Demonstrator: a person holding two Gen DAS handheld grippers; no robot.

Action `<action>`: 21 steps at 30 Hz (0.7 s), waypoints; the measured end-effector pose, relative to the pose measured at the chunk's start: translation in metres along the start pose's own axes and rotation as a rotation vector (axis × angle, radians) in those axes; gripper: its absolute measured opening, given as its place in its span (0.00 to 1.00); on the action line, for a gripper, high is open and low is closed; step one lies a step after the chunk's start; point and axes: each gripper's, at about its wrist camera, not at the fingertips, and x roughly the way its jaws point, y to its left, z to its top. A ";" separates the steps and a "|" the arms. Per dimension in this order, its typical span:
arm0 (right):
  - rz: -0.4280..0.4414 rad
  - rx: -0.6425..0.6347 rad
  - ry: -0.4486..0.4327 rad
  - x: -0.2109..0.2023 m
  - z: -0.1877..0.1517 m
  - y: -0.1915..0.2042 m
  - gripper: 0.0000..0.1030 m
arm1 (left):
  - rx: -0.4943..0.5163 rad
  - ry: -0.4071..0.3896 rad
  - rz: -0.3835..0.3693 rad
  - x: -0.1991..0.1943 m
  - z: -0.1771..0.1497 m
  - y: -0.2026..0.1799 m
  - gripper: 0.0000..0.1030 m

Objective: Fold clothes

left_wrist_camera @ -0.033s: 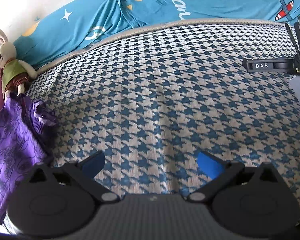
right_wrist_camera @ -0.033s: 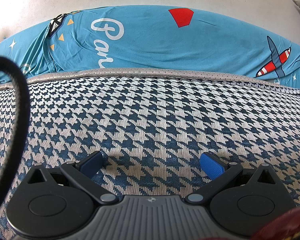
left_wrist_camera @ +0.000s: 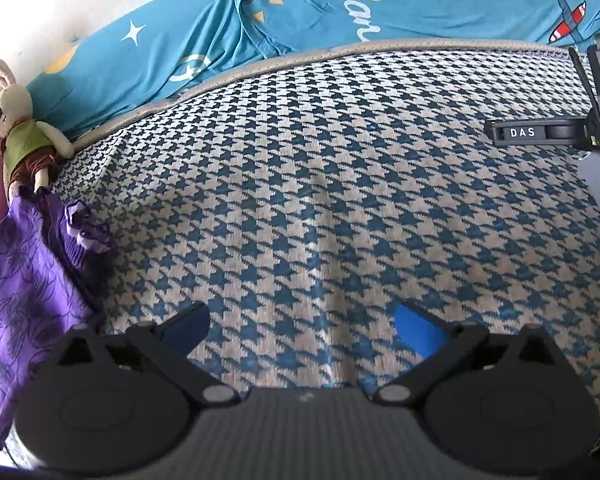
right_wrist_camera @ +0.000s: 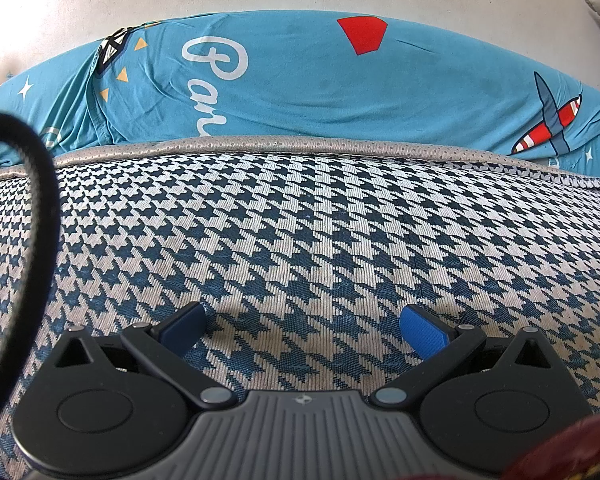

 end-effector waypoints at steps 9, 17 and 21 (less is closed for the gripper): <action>0.000 0.000 0.000 0.000 0.000 0.000 1.00 | -0.030 -0.068 -0.023 -0.008 -0.006 0.008 1.00; 0.000 0.000 0.000 0.000 0.000 0.000 1.00 | -0.067 -0.079 -0.062 -0.010 -0.013 0.025 1.00; 0.000 0.000 0.000 0.000 0.001 0.000 1.00 | -0.087 -0.075 -0.065 -0.005 -0.016 0.030 1.00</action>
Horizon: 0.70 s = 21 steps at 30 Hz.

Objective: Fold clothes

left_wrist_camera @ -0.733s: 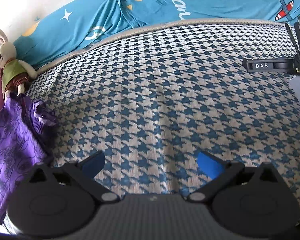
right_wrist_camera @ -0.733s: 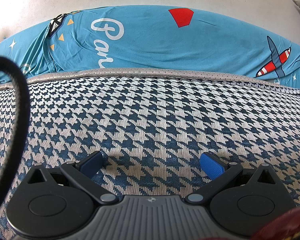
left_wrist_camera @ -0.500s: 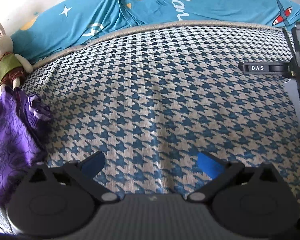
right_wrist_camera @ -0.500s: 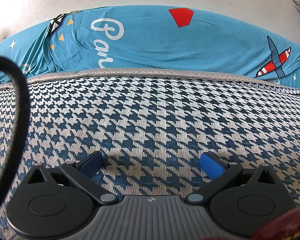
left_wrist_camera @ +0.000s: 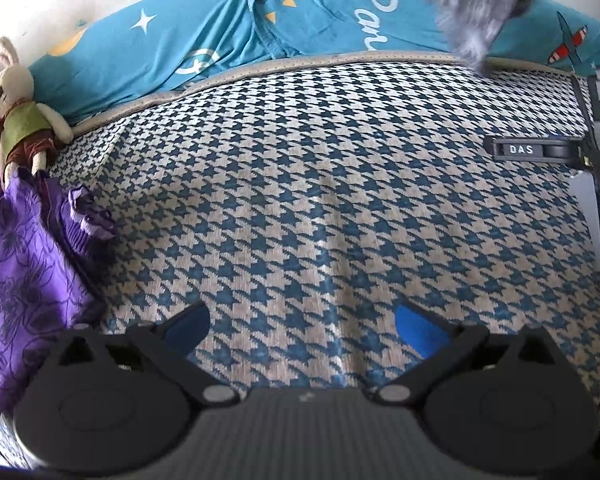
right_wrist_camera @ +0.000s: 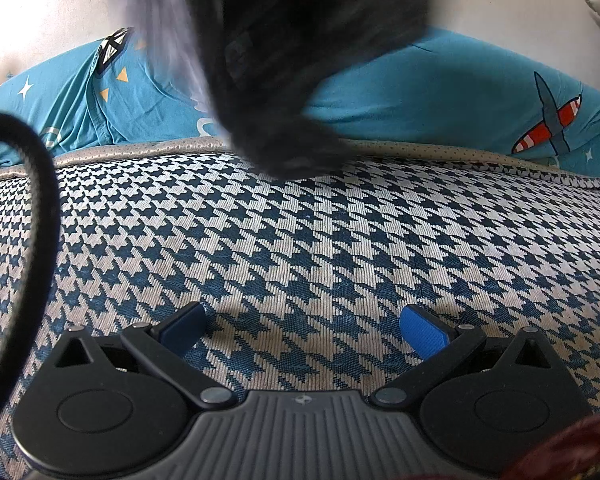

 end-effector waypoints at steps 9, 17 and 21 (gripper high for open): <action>0.000 0.000 0.000 0.000 0.002 0.000 1.00 | -0.022 0.029 -0.007 0.009 0.000 0.008 1.00; -0.001 -0.002 0.001 -0.003 0.001 0.000 1.00 | -0.023 0.066 0.007 0.018 -0.002 0.007 1.00; -0.002 -0.002 0.001 -0.004 0.000 0.001 1.00 | -0.029 0.097 0.009 0.024 -0.004 0.009 1.00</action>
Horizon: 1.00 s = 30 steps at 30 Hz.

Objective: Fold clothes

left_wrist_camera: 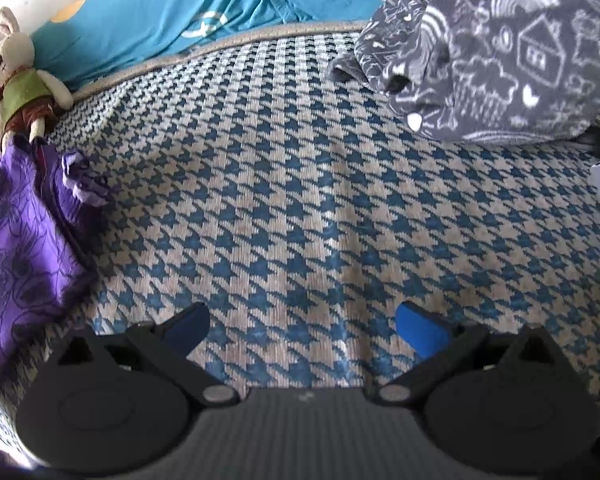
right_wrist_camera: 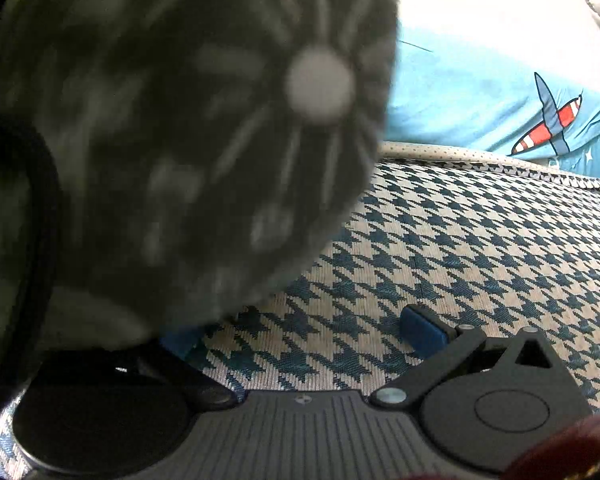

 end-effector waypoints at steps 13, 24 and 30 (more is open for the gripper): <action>0.001 0.001 0.000 0.004 -0.001 -0.001 1.00 | -0.063 0.032 -0.012 0.011 0.002 0.001 1.00; 0.001 0.001 0.000 0.004 -0.002 -0.001 1.00 | -0.093 -0.151 -0.018 -0.022 0.004 0.002 1.00; 0.001 0.001 -0.001 0.004 -0.002 -0.001 1.00 | -0.085 -0.161 -0.039 -0.027 0.004 0.001 1.00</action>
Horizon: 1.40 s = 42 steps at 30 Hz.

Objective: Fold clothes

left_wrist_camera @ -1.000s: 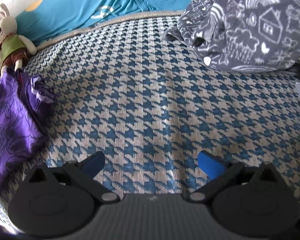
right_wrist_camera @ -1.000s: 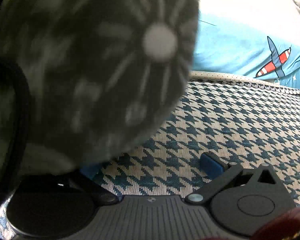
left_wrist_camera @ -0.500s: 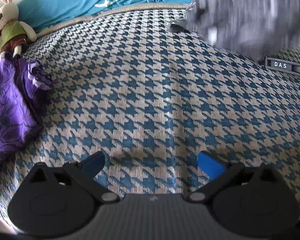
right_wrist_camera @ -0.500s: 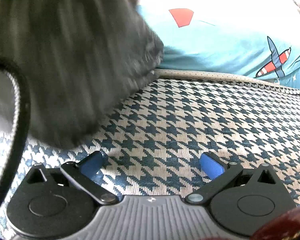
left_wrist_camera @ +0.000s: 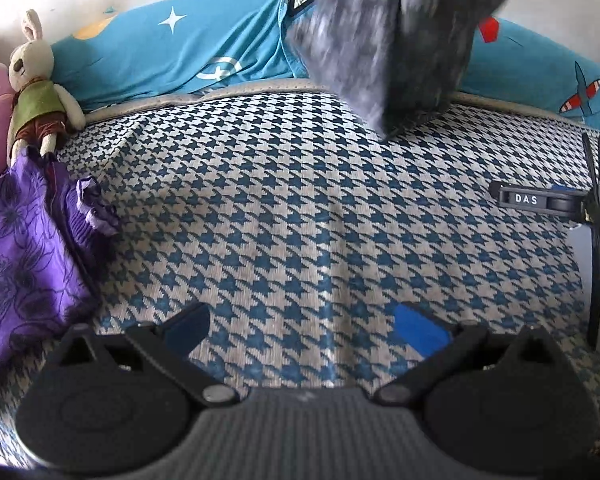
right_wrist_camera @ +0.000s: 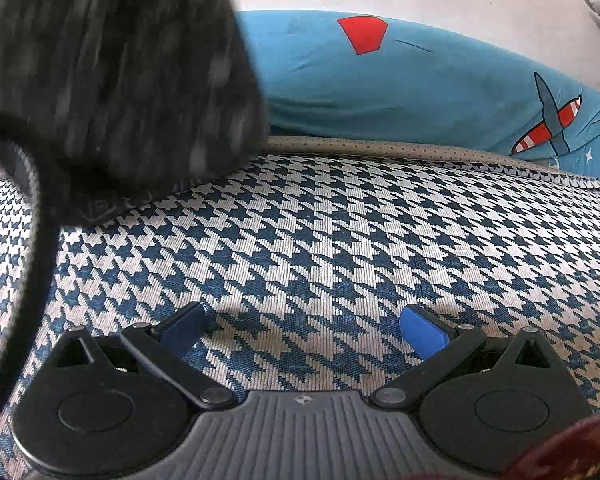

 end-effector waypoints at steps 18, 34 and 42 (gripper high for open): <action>0.000 0.000 -0.001 0.000 0.000 0.000 1.00 | -0.018 0.008 -0.010 0.000 0.000 0.003 1.00; -0.001 0.000 0.000 -0.002 -0.002 0.000 1.00 | -0.017 0.033 -0.007 0.005 -0.001 0.003 1.00; 0.000 0.000 0.000 0.000 -0.002 -0.001 1.00 | -0.034 0.043 0.004 0.008 0.000 0.006 1.00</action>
